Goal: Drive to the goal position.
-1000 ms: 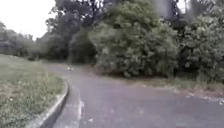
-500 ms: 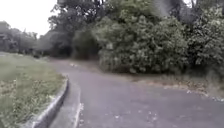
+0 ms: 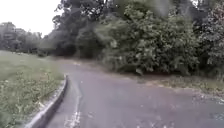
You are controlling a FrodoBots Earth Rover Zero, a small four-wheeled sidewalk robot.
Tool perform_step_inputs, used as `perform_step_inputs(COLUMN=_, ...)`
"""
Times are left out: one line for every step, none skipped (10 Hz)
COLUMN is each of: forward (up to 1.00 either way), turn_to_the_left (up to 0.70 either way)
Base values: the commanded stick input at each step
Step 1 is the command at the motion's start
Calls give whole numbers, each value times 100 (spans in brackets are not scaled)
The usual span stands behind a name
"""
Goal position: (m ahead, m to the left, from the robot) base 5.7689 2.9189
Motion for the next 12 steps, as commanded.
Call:
perform_step_inputs(forward=68, turn_to_the_left=23)
perform_step_inputs(forward=69, turn_to_the_left=23)
perform_step_inputs(forward=70, turn_to_the_left=24)
perform_step_inputs(forward=70, turn_to_the_left=24)
perform_step_inputs(forward=70, turn_to_the_left=25)
perform_step_inputs(forward=70, turn_to_the_left=25)
perform_step_inputs(forward=70, turn_to_the_left=6)
perform_step_inputs(forward=70, turn_to_the_left=4)
perform_step_inputs(forward=70, turn_to_the_left=3)
perform_step_inputs(forward=70, turn_to_the_left=2)
perform_step_inputs(forward=70, turn_to_the_left=2)
perform_step_inputs(forward=70, turn_to_the_left=2)
